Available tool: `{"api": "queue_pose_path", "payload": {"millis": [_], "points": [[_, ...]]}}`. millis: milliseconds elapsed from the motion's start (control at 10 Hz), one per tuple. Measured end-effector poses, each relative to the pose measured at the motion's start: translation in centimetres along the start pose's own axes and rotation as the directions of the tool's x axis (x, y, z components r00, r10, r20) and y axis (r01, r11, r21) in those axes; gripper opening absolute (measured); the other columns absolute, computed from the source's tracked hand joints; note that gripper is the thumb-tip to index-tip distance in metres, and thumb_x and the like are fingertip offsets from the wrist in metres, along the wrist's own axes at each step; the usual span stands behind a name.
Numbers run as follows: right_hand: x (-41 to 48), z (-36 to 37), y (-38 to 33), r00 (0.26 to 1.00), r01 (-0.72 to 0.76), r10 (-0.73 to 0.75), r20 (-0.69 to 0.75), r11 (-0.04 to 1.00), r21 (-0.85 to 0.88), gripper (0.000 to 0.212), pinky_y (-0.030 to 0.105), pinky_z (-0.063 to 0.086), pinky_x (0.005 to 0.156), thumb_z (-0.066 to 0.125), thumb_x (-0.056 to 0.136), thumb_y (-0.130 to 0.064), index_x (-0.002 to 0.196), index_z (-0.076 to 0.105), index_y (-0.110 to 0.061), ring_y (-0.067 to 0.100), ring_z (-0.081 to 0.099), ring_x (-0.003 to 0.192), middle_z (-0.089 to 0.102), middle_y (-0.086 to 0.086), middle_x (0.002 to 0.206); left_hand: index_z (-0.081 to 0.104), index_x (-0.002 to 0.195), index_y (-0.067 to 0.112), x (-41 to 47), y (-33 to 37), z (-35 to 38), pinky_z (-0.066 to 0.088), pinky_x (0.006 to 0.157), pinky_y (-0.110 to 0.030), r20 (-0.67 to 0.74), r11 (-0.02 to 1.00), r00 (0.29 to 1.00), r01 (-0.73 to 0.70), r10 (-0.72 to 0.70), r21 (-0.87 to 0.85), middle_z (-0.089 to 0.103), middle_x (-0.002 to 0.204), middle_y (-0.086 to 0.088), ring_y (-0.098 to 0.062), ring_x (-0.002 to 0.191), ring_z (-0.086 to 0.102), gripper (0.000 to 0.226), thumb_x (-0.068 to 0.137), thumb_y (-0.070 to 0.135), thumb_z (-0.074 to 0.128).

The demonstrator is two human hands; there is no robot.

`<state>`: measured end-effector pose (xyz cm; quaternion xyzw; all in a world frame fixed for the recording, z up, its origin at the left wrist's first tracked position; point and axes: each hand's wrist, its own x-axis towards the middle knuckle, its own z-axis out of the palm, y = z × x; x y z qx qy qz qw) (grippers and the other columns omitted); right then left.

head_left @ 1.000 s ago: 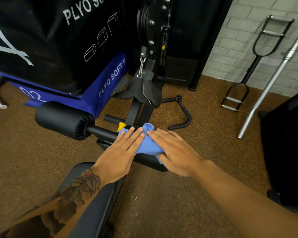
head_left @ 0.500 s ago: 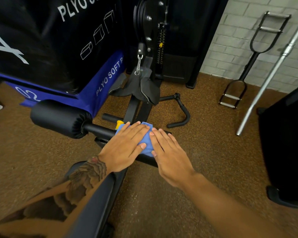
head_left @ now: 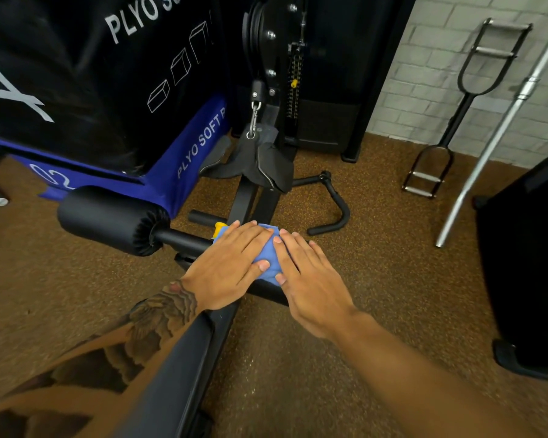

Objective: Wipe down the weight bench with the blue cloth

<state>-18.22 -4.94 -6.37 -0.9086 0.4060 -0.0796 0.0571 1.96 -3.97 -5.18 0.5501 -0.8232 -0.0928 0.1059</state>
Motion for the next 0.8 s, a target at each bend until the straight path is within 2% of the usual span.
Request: {"api": "queue_pose_path", "payload": {"millis": [300, 500, 700, 800], "points": [[-0.1, -0.4, 0.0, 1.000, 0.000, -0.001, 0.028, 1.000, 0.016, 0.055, 0.047, 0.028, 0.114, 0.027, 0.100, -0.032, 0.148, 0.023, -0.005, 0.028, 0.026, 0.143, 0.027, 0.014, 0.155, 0.023, 0.149, 0.012, -0.2, 0.2, -0.1, 0.006, 0.119, -0.034, 0.010, 1.000, 1.000, -0.011, 0.010, 0.027, 0.031, 0.153, -0.005, -0.016, 0.143, 0.020, 0.060, 0.098, 0.044, 0.027], [-0.1, -1.2, -0.1, 0.999, -0.004, 0.004, 0.043, 1.000, 0.017, 0.060, 0.050, 0.028, 0.113, 0.024, 0.099, -0.040, 0.150, 0.021, -0.008, 0.029, 0.024, 0.143, 0.026, 0.012, 0.156, 0.018, 0.150, 0.014, -0.2, 0.3, -0.9, 0.005, 0.119, -0.034, 0.022, 0.999, 1.000, -0.019, 0.018, 0.047, 0.026, 0.156, -0.003, -0.014, 0.145, 0.015, 0.061, 0.099, 0.047, 0.024], [0.1, -3.8, -0.5, 1.000, -0.005, 0.004, 0.017, 0.998, 0.057, 0.064, 0.045, 0.019, 0.117, 0.023, 0.100, -0.050, 0.151, 0.015, -0.013, 0.024, 0.015, 0.146, 0.019, 0.007, 0.159, 0.015, 0.151, 0.012, -0.2, 1.0, -3.6, 0.002, 0.119, -0.032, 0.017, 0.995, 1.000, 0.004, -0.005, 0.097, 0.020, 0.158, -0.002, -0.012, 0.146, 0.007, 0.064, 0.099, 0.049, 0.020], [0.7, -6.6, -0.9, 1.000, -0.001, 0.002, -0.011, 0.999, 0.049, 0.066, 0.044, 0.019, 0.117, 0.022, 0.099, -0.053, 0.151, 0.015, -0.013, 0.023, 0.014, 0.147, 0.018, 0.007, 0.159, 0.012, 0.151, 0.012, -0.2, 1.7, -6.1, 0.000, 0.119, -0.031, -0.014, 0.990, 1.000, 0.024, -0.023, 0.139, 0.016, 0.158, -0.004, -0.013, 0.146, 0.004, 0.065, 0.099, 0.050, 0.021]]}}
